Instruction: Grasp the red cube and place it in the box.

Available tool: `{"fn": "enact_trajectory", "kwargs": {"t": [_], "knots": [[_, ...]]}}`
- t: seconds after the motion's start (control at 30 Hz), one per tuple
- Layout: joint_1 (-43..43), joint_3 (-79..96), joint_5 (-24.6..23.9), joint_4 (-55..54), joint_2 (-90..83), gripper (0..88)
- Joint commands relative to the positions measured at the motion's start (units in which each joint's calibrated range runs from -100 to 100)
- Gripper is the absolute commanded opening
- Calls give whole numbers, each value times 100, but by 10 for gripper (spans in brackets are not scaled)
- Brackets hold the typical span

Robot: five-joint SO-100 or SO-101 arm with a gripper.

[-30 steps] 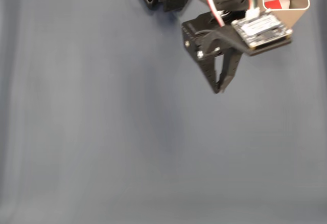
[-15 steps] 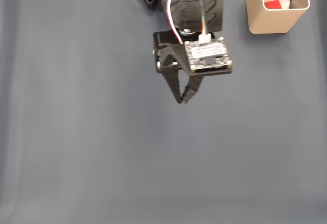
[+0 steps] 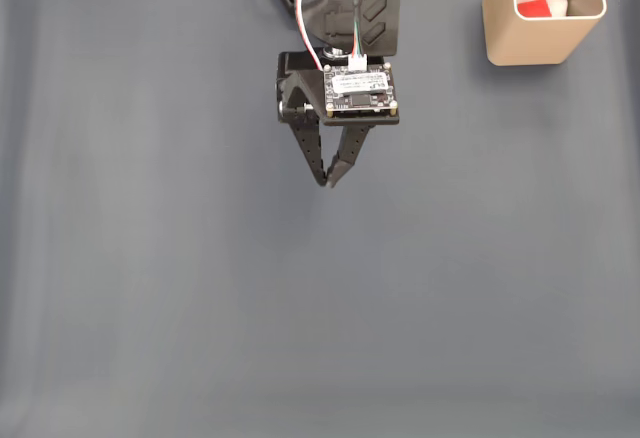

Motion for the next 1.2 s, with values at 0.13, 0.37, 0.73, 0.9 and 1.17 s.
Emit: {"fn": "enact_trajectory", "kwargs": {"t": [0.13, 0.37, 0.73, 0.9, 1.17], "knots": [[45, 1245, 49, -426, -1169, 2], [-26, 2229, 142, -672, -1896, 2], [-90, 3542, 166, -787, -2960, 3], [-97, 3971, 137, -787, -3367, 2], [-140, 4262, 107, -146, -3661, 1]]}}
